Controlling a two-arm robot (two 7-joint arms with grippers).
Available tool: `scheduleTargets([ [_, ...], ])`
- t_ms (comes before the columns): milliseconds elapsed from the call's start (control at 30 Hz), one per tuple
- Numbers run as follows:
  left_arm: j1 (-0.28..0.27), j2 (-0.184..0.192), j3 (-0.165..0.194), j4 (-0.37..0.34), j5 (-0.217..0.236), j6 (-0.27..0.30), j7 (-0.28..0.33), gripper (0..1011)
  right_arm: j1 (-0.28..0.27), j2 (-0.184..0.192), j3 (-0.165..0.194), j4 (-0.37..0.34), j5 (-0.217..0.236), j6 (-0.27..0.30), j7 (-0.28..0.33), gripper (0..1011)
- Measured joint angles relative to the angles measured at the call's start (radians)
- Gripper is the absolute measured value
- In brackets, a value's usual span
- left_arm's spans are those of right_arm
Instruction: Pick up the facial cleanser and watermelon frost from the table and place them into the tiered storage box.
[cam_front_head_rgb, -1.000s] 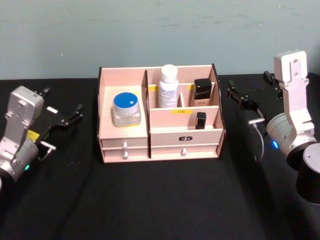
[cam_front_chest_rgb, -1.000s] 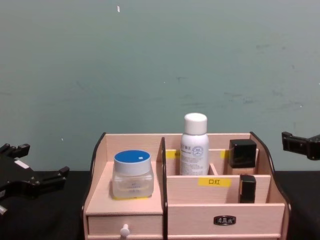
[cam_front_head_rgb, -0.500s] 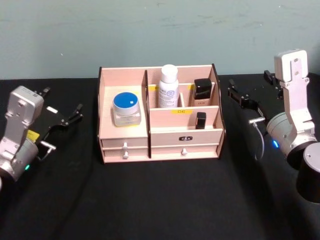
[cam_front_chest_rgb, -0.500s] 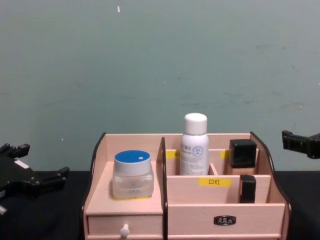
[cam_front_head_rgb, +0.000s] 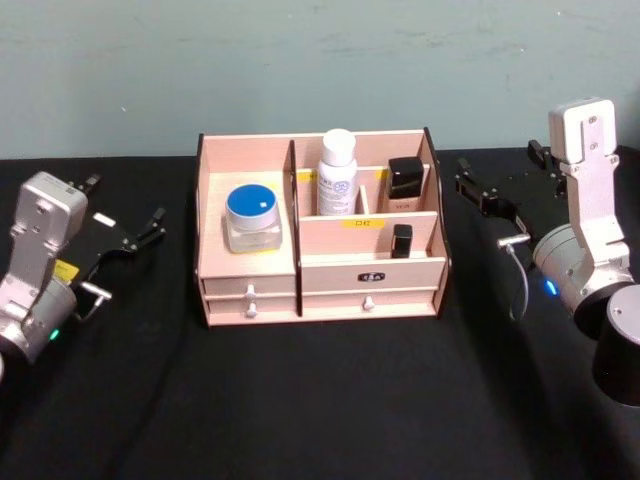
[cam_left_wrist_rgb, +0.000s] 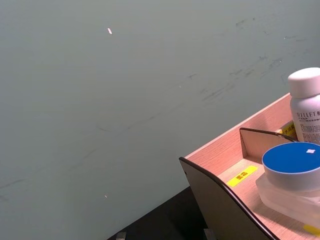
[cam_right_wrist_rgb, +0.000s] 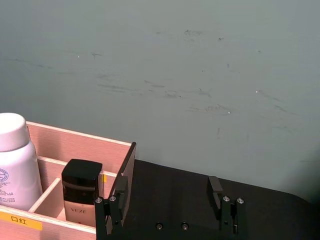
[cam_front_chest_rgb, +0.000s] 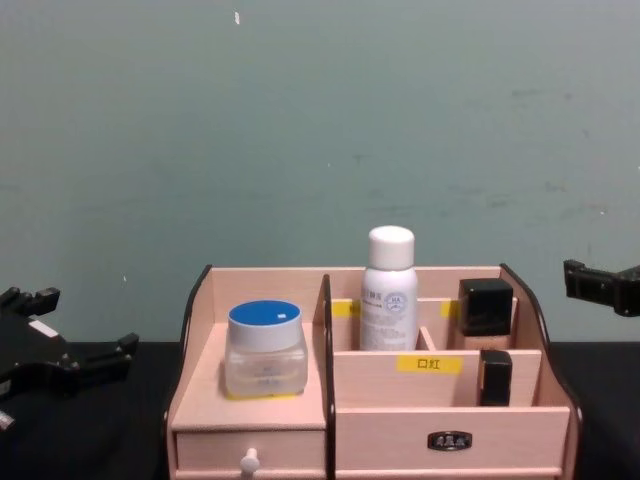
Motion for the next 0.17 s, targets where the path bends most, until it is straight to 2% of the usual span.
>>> scheduleTargets([
  [167,0.000,0.000,0.000,0.000,0.000,0.000,0.000,1001,0.000,0.000,0.000,0.000,0.000,0.000,0.000,1003],
])
